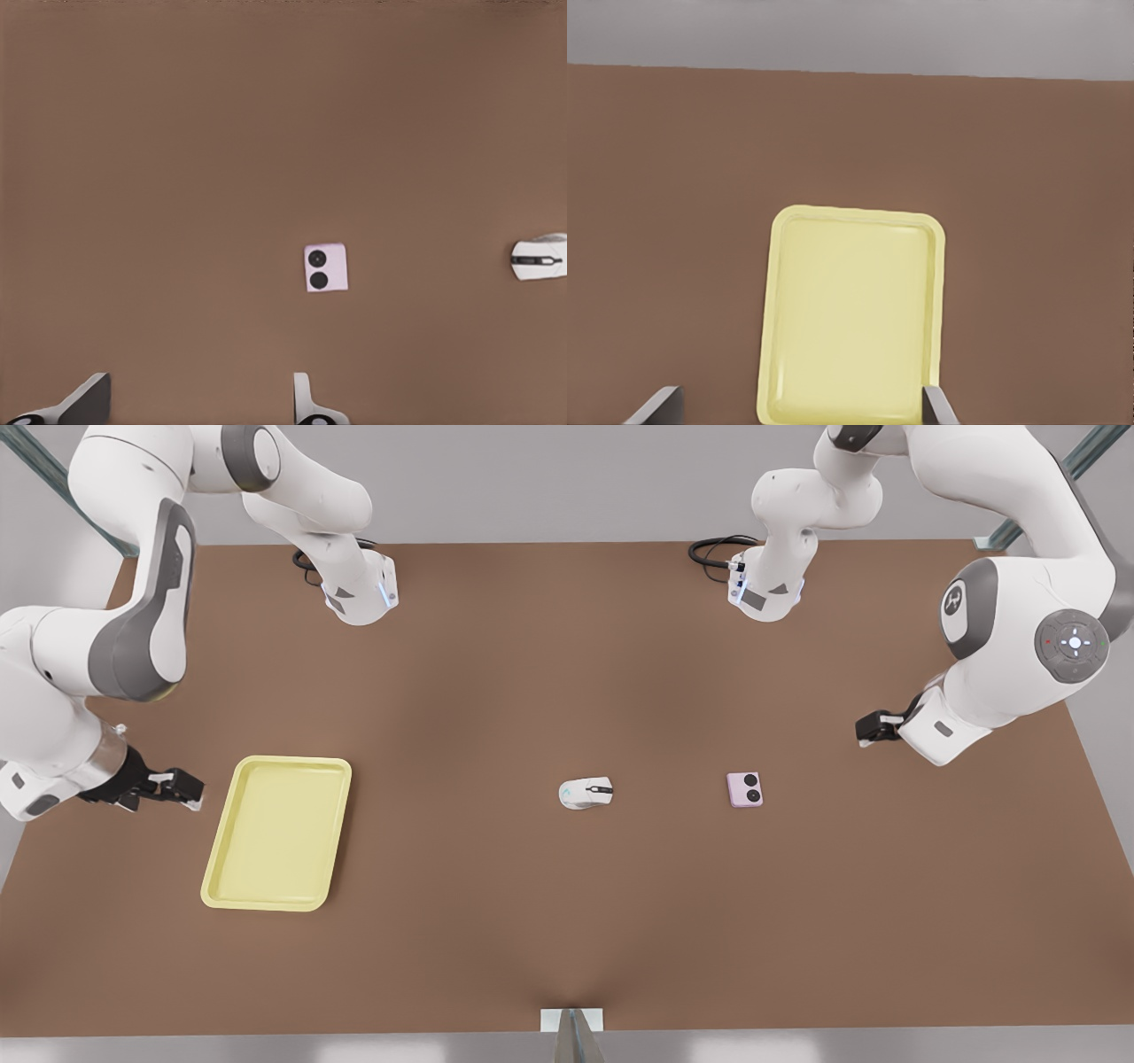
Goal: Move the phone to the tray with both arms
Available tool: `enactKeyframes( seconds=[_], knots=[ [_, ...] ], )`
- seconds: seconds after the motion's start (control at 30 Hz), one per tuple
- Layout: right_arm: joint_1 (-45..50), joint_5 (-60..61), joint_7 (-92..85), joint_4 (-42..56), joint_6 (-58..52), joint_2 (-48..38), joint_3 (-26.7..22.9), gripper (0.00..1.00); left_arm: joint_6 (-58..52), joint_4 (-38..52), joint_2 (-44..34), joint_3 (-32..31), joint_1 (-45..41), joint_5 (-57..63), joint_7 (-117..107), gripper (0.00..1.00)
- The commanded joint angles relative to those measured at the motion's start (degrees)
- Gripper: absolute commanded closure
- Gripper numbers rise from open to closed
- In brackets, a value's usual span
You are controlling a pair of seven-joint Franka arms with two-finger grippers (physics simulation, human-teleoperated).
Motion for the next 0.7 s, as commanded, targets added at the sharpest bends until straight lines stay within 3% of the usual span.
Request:
enactKeyframes(
  seconds=[0.0,0.13,0.33,0.67],
  knots=[
    [0.31,-0.09,-1.87,-0.10,0.83,-0.07,0.01,0.00,1.59,0.03,0.18,0.00,0.01,0.11,0.61,0.00],
    [0.40,0.00,-1.87,-0.10,0.91,0.11,0.10,0.00,7.73,-1.03,6.59,-0.26,-5.43,-2.97,-5.70,0.00],
    [0.31,0.17,-1.87,-0.01,1.00,0.28,0.10,0.00,41.13,-25.54,7.21,-0.26,-8.61,-12.11,-9.23,0.00],
    [0.40,0.00,-1.87,-0.01,1.09,0.37,0.19,0.00,53.97,-32.93,15.12,0.00,-9.75,-15.45,-9.67,0.00]
  ],
)
